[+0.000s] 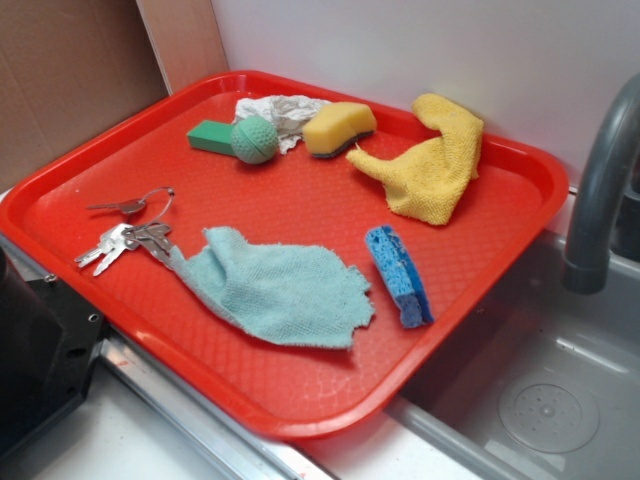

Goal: Grab the blue cloth.

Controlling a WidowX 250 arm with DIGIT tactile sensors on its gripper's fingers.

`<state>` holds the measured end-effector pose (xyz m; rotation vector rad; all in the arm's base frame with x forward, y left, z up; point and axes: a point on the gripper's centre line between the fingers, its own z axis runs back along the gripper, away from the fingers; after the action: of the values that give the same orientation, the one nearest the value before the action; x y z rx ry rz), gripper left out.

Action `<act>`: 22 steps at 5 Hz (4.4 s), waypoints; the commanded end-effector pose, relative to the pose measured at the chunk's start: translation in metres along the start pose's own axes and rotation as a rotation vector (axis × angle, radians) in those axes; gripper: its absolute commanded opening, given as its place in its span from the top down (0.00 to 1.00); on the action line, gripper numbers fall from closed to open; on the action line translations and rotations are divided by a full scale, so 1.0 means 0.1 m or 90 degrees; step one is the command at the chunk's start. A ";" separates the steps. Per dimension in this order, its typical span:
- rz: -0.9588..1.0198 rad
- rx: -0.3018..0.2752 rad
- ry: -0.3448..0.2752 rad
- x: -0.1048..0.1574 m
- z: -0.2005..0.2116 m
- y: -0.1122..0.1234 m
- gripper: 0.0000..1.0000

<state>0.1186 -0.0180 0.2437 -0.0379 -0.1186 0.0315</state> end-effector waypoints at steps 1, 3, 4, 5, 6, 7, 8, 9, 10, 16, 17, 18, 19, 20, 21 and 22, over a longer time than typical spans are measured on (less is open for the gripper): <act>0.000 0.000 0.000 0.00 0.00 0.00 0.00; 0.309 0.099 -0.012 0.10 -0.91 0.15 0.00; 0.465 0.126 0.032 0.20 -1.27 -0.12 0.00; 0.626 0.111 0.017 0.36 -1.53 -0.08 0.00; 0.651 0.102 0.017 0.47 -1.78 -0.09 0.00; 0.578 0.086 0.018 0.48 -2.07 -0.11 0.00; 0.559 0.074 0.024 0.44 -2.23 -0.11 0.00; 0.560 0.059 0.038 0.38 -2.26 -0.14 0.00; 0.561 0.076 0.050 0.37 -2.29 -0.19 1.00; 0.030 0.016 0.020 0.69 -0.91 0.02 1.00; -0.046 0.008 -0.003 0.79 -0.40 0.05 1.00; -0.027 0.004 -0.040 0.90 -0.16 0.10 1.00; 0.006 0.003 -0.064 0.93 -0.05 0.16 1.00; 0.010 0.018 -0.053 0.92 -0.12 0.14 1.00; 0.011 0.020 -0.040 0.79 -0.15 0.12 1.00; 0.017 0.021 -0.027 0.88 -0.23 0.11 1.00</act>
<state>0.2023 -0.0037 0.2191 -0.0076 -0.1164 0.0705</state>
